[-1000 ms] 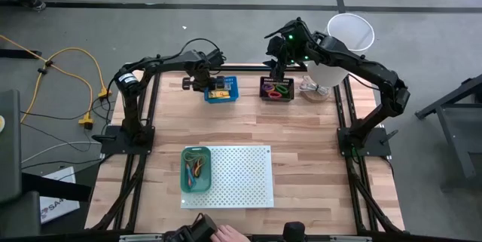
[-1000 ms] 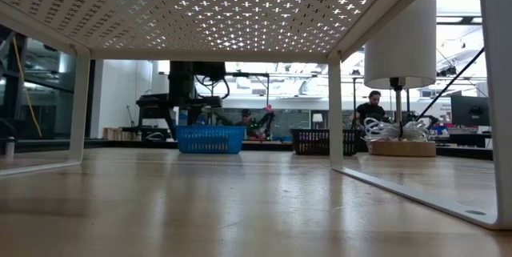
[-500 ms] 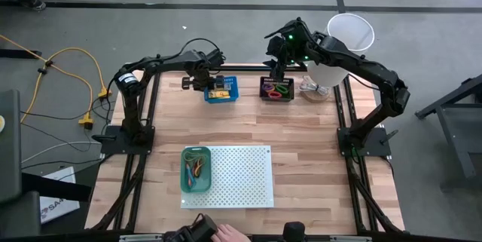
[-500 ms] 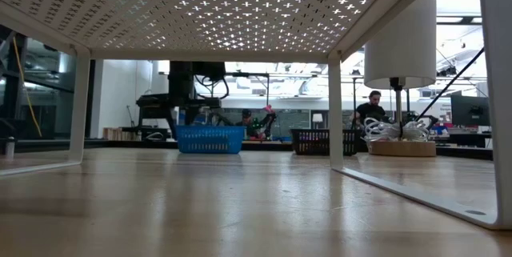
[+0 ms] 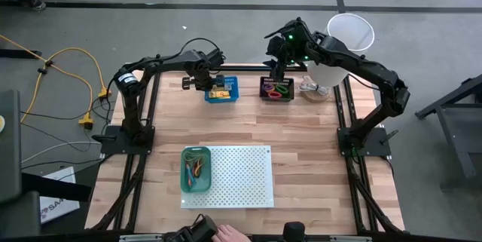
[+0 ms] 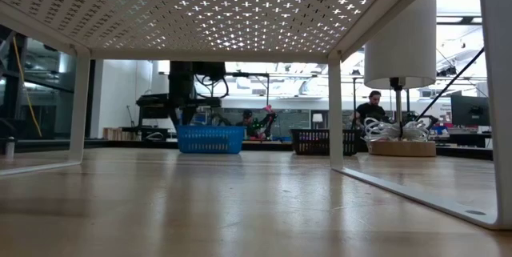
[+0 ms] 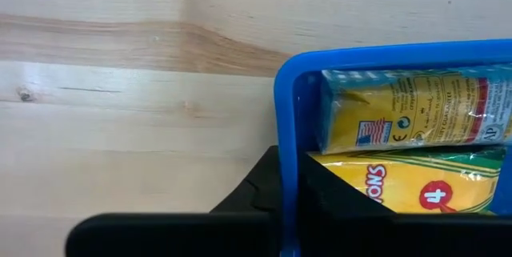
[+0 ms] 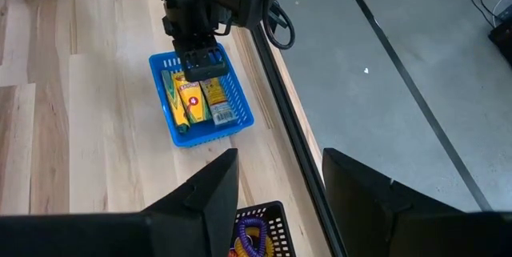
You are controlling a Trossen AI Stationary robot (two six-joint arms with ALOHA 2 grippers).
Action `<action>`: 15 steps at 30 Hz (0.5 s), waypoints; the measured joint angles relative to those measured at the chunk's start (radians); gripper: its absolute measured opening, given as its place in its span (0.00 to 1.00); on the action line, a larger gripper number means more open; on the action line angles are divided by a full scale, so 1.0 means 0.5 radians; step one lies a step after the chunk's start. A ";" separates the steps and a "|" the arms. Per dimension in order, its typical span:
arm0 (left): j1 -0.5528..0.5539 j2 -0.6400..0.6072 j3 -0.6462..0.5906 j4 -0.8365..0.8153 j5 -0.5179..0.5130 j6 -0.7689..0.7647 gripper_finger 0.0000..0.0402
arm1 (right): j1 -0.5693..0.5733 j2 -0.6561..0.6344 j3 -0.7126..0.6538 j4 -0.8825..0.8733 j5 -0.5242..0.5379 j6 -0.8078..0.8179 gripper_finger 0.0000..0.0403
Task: Pick & Place Office Desk Supplies
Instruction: Put the blue bin on the shelf
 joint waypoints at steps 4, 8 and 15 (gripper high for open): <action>0.000 0.000 0.000 0.000 0.015 0.000 0.01 | 0.000 0.000 0.000 0.000 0.000 0.000 0.42; 0.000 0.000 0.000 0.001 0.032 0.003 0.00 | 0.000 0.000 0.000 0.000 0.000 0.000 0.42; -0.001 -0.001 0.000 0.019 0.098 0.041 0.00 | 0.000 0.000 0.000 0.000 0.000 0.000 0.42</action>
